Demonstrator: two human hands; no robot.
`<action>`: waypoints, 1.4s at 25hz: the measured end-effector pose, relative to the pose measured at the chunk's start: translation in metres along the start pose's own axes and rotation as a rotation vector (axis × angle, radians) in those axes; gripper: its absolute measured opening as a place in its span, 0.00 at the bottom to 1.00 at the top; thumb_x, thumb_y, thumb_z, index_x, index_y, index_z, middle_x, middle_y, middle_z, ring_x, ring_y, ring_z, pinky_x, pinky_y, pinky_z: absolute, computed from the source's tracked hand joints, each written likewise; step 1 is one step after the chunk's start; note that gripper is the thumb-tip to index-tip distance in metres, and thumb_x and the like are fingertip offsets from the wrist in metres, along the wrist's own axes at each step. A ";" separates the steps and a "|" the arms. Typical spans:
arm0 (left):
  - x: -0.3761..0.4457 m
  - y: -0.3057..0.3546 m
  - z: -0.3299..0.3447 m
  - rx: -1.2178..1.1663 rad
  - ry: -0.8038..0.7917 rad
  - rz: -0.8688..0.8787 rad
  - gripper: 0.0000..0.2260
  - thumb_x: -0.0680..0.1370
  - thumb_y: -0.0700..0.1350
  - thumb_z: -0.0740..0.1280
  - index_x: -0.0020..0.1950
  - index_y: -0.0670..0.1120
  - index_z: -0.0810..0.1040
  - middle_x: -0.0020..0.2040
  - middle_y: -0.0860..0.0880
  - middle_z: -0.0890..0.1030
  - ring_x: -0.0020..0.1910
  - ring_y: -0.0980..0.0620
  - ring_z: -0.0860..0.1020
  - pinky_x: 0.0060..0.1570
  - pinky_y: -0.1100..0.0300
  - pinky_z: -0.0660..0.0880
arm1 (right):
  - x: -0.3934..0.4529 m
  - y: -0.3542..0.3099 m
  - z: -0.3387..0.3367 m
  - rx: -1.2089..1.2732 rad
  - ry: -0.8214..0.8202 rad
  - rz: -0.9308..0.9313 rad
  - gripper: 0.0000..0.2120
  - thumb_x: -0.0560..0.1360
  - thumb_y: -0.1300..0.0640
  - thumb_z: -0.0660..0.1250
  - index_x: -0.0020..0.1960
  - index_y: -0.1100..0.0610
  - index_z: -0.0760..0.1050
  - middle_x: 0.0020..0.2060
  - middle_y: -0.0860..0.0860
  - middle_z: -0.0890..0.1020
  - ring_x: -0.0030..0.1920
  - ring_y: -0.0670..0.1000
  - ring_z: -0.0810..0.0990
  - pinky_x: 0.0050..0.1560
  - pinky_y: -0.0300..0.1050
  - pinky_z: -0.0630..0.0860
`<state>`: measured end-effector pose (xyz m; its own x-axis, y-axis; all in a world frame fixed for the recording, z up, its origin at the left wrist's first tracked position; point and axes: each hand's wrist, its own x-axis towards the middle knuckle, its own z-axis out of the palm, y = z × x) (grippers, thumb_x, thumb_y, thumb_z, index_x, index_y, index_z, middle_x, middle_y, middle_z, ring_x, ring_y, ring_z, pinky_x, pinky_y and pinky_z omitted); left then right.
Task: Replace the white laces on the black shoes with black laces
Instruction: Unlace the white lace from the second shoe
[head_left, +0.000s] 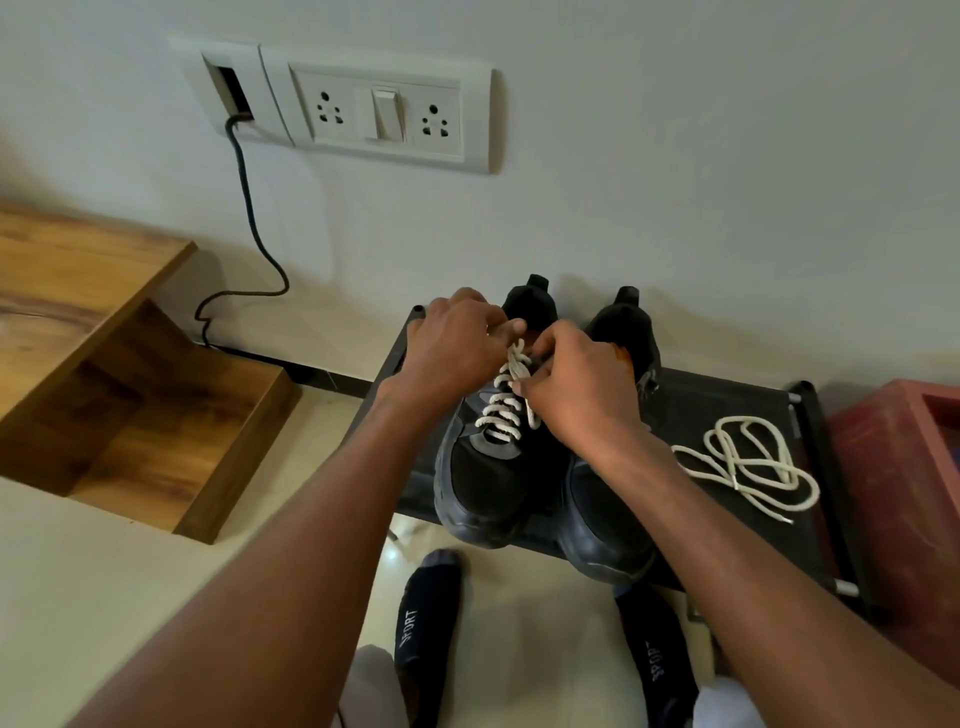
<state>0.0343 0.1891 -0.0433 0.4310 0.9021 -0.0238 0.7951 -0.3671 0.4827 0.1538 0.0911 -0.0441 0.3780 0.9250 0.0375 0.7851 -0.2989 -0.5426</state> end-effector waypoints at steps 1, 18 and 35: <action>0.002 0.003 0.000 0.021 0.002 -0.027 0.17 0.83 0.61 0.62 0.58 0.54 0.86 0.68 0.52 0.76 0.69 0.46 0.71 0.64 0.44 0.65 | -0.001 0.000 0.001 0.009 0.015 -0.005 0.12 0.76 0.50 0.77 0.53 0.49 0.75 0.40 0.46 0.82 0.42 0.50 0.83 0.45 0.51 0.81; 0.010 -0.007 -0.030 -1.294 0.088 -0.637 0.07 0.82 0.37 0.63 0.55 0.45 0.80 0.48 0.51 0.87 0.45 0.54 0.86 0.37 0.58 0.76 | 0.005 0.003 -0.012 0.093 -0.065 0.041 0.04 0.79 0.61 0.68 0.48 0.54 0.79 0.43 0.48 0.82 0.45 0.49 0.82 0.46 0.44 0.80; -0.003 -0.031 -0.037 -0.245 -0.319 -0.070 0.12 0.76 0.57 0.76 0.39 0.49 0.86 0.26 0.55 0.70 0.29 0.55 0.67 0.32 0.59 0.64 | 0.008 0.002 -0.017 0.520 -0.125 0.350 0.15 0.85 0.62 0.59 0.42 0.57 0.78 0.39 0.55 0.87 0.39 0.56 0.88 0.41 0.51 0.87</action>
<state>-0.0075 0.2057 -0.0256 0.5206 0.7934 -0.3155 0.7189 -0.2079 0.6633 0.1672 0.0939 -0.0305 0.4842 0.8232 -0.2964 0.2731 -0.4640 -0.8427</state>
